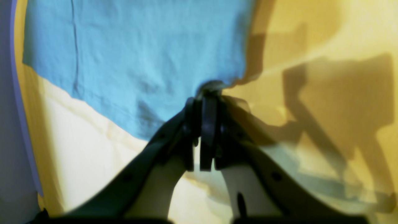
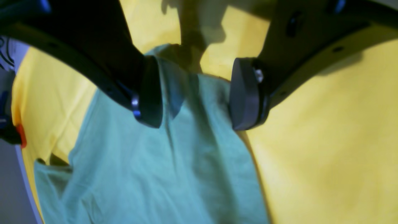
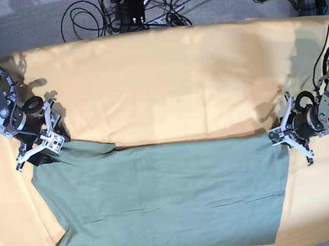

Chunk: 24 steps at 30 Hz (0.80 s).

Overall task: Fold the T-shirt properly
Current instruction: 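Grasp the shirt's edge at shoulder and hem corners with both grippers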

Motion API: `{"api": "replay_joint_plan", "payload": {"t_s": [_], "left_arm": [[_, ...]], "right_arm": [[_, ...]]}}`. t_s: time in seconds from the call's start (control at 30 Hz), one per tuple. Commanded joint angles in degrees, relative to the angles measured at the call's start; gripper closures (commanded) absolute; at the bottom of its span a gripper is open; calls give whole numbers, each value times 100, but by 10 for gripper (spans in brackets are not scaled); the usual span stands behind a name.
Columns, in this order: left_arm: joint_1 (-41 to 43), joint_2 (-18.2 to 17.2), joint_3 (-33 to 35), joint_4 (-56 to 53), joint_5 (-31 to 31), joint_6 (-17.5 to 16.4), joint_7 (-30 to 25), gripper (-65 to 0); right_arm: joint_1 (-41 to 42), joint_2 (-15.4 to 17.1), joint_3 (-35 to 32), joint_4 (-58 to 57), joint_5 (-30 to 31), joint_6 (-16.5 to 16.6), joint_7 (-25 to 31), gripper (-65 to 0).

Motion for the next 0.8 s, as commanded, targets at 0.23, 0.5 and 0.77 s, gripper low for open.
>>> {"api": "replay_joint_plan", "payload": {"t_s": [0.23, 0.5, 0.77], "left_arm": [[-197, -144, -74, 74, -81, -160, -44, 0], [-195, -549, -74, 603, -81, -610, -566, 0], [-129, -1174, -74, 1617, -595, -788, -608, 0]], "right_arm": [[409, 120, 52, -76, -94, -256, -90, 0], [361, 332, 59, 756, 651, -20, -1182, 0], [361, 1038, 59, 1263, 1989, 26, -2651, 0]]}}
